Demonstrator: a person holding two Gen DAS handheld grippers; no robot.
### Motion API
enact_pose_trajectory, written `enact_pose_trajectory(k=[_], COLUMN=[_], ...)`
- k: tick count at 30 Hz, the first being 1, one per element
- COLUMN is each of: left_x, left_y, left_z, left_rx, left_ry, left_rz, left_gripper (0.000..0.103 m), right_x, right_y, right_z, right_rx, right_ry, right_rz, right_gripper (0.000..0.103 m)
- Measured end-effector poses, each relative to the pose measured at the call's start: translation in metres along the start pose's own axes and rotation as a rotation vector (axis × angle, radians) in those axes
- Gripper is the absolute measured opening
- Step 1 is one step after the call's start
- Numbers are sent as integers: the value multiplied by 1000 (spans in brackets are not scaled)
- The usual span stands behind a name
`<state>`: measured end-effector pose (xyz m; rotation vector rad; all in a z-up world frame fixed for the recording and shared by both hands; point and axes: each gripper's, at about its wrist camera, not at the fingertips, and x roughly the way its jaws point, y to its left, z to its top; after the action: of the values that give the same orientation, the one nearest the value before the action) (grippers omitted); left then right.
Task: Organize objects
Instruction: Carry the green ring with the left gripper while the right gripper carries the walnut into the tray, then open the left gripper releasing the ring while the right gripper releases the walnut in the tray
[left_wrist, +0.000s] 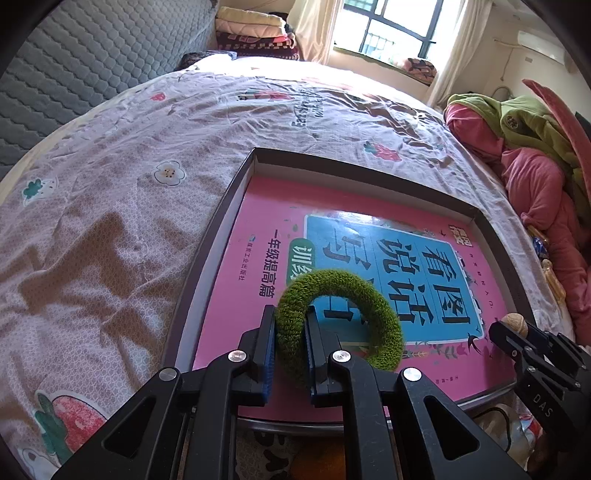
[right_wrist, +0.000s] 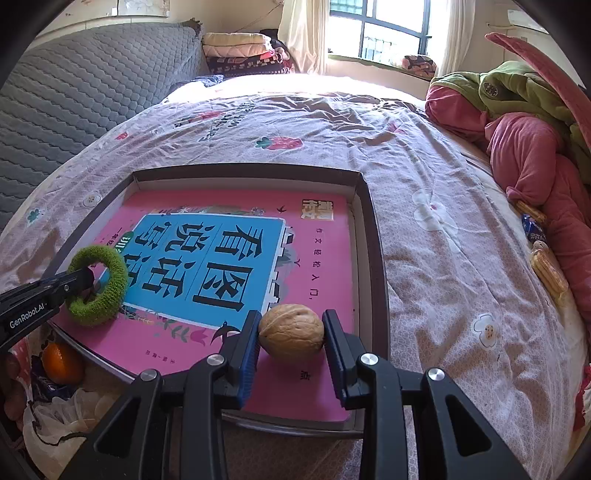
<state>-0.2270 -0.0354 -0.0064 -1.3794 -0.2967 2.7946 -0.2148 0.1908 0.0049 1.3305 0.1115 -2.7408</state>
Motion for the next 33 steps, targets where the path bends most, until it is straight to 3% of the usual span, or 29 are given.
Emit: enact_pose_trajectory(k=[12,17,22,33], left_x=[-4,-4,-6,-17], left_y=[10,12,12,17], left_z=[3,4,4,8], left_rx=[-21,-31,-42,-69], left_ry=[-24,-21,-23,-55], left_rz=[25,15,-7,-42], left_gripper=[14,20,39,52], right_x=[-2,-4,-7,-13], right_y=[-3,-4,-5,-7], right_z=[0,0,1,2], right_rx=[11,6,15,34], right_ry=[-11,-28,-42,-65], right_rz=[11,-5,-3,0], right_gripper=[34,34,37,45])
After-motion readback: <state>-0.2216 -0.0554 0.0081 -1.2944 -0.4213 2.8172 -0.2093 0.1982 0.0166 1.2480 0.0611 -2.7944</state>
